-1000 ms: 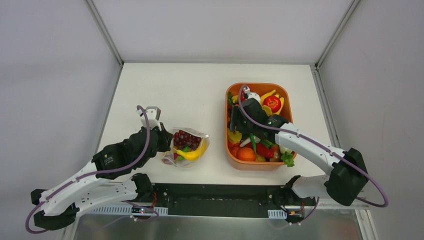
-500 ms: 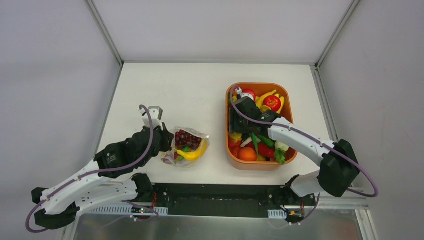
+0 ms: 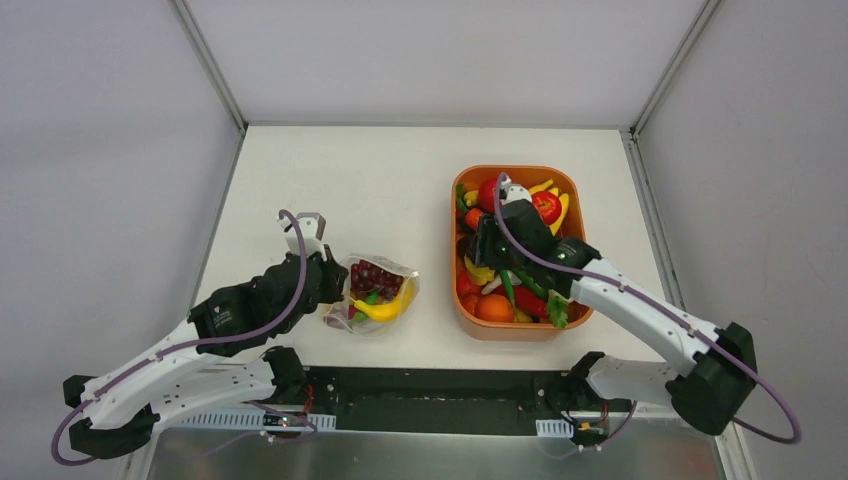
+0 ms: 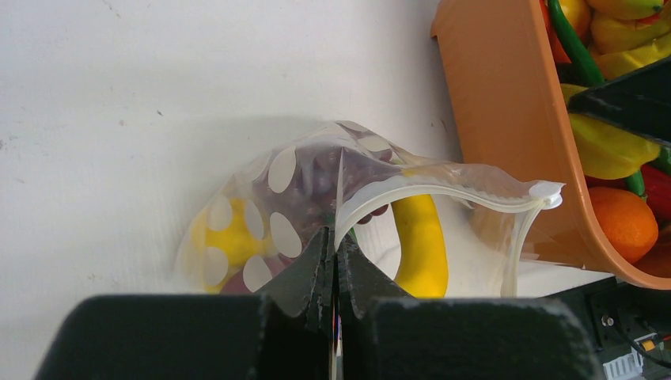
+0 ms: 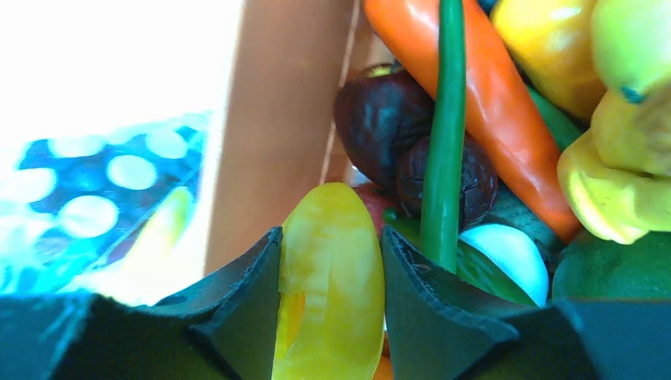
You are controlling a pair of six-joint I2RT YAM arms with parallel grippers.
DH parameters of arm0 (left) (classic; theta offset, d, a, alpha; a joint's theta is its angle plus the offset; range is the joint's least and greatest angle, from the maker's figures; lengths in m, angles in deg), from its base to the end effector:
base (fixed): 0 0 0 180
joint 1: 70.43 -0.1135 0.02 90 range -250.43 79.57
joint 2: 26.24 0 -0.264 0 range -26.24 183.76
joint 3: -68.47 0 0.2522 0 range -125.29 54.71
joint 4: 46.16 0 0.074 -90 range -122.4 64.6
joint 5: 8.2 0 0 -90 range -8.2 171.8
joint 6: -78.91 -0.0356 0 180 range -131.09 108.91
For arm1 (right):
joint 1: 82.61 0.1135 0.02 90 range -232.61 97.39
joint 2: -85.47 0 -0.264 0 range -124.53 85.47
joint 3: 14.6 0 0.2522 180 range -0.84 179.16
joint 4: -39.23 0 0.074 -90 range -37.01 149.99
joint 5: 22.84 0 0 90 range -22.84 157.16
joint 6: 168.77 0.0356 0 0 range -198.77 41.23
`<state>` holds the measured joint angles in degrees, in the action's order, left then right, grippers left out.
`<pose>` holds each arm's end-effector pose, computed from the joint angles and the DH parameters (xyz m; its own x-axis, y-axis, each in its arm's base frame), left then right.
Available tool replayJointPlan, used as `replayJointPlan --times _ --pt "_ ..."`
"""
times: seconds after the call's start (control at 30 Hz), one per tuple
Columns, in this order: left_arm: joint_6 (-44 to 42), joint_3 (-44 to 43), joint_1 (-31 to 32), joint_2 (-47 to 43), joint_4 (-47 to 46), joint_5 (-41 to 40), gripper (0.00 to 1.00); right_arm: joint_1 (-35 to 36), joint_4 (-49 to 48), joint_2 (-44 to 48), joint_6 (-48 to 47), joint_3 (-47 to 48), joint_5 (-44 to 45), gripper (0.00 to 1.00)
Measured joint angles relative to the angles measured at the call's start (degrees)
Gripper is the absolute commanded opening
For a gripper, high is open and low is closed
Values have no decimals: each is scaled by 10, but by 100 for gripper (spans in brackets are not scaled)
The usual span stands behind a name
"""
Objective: Place the food in the zip-top bag and seal the zipper
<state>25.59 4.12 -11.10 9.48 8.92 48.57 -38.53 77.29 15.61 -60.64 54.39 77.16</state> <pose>0.0780 -0.0932 0.3422 -0.4625 -0.1997 -0.8638 0.2406 0.9095 -0.3391 0.1955 0.1807 0.2890 -0.6120 -0.1660 -0.7732 -0.4184 0.8977 0.1384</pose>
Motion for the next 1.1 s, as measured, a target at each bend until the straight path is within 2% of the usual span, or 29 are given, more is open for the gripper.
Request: replayJointPlan --times 0.23,0.47,0.57,0.7,0.9,1.1 --pt "0 0 0 0 0 0 2 0 -77 124 3 -37 -31 33" --pt "0 0 0 3 -1 1 2 0 -165 176 19 -48 -160 32" --pt "0 0 0 5 -2 2 1 8 -205 169 33 -48 -228 32" --pt "0 0 0 9 -2 2 2 52 -247 146 37 -48 -270 32" --pt "0 0 0 16 -4 4 2 158 -264 68 9 -22 -267 32" --pt "0 0 0 24 -4 14 1 214 -265 -23 -44 28 -216 32"
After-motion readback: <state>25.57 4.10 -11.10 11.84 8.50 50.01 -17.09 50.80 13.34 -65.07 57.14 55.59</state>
